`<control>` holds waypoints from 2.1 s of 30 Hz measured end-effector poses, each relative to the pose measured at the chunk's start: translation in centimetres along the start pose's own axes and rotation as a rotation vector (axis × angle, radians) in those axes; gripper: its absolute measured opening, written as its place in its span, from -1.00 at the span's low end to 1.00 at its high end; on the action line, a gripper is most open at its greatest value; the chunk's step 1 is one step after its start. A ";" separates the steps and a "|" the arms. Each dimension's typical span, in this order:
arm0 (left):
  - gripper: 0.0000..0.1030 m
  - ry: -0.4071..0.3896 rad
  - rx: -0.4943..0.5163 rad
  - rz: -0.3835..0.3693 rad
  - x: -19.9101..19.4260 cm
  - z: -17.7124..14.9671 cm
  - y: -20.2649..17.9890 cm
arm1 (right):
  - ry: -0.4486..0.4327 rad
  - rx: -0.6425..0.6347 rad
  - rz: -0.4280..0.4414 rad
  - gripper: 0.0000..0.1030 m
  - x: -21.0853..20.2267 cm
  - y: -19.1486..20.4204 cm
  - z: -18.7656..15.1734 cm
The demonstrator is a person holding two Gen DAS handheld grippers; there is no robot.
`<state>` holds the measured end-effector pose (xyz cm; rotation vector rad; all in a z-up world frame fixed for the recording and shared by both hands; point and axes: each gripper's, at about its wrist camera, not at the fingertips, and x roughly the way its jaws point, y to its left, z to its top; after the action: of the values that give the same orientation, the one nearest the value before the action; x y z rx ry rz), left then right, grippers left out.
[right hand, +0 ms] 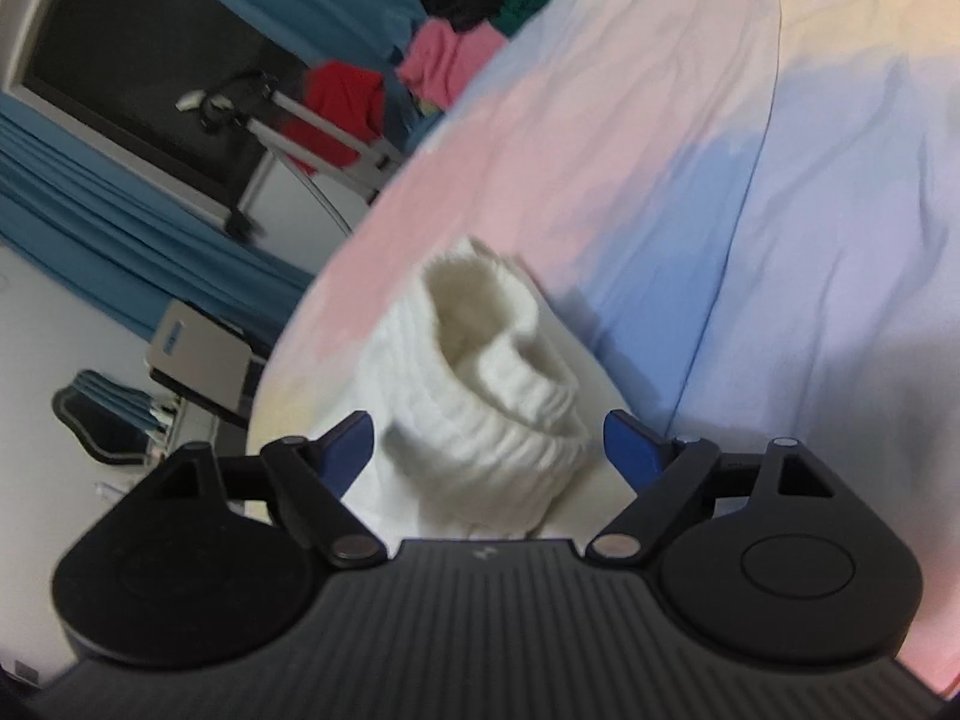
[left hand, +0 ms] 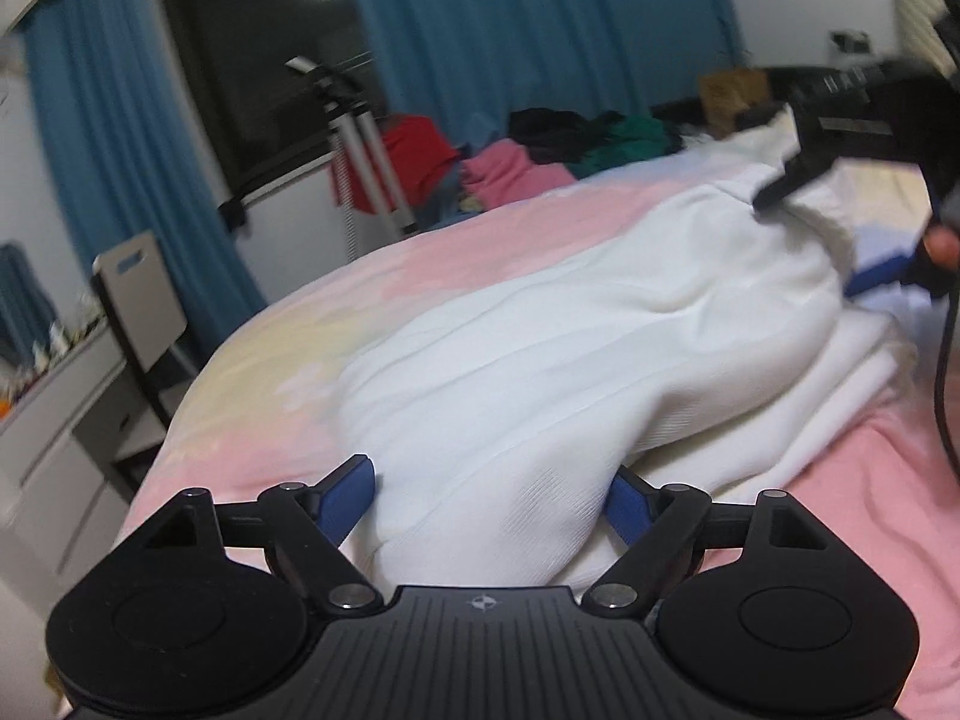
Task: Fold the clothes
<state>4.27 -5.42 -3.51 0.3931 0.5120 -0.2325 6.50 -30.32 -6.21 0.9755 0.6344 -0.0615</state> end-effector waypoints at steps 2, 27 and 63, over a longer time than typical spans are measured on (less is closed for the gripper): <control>0.60 0.012 -0.062 0.002 -0.3 -0.1 0.9 | 0.011 -0.006 0.003 0.67 0.8 0.1 -0.5; 0.61 -0.053 -0.217 -0.039 -1.6 -0.4 2.9 | -0.216 -0.244 -0.154 -0.10 -1.1 1.8 -1.8; 0.73 0.194 -0.750 -0.120 1.5 -3.3 11.2 | 0.046 -0.003 0.037 0.75 1.0 -0.9 -2.0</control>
<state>7.61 5.90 -3.51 -0.3500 0.7712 -0.1043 6.13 -29.03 -8.18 0.9878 0.6585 -0.0054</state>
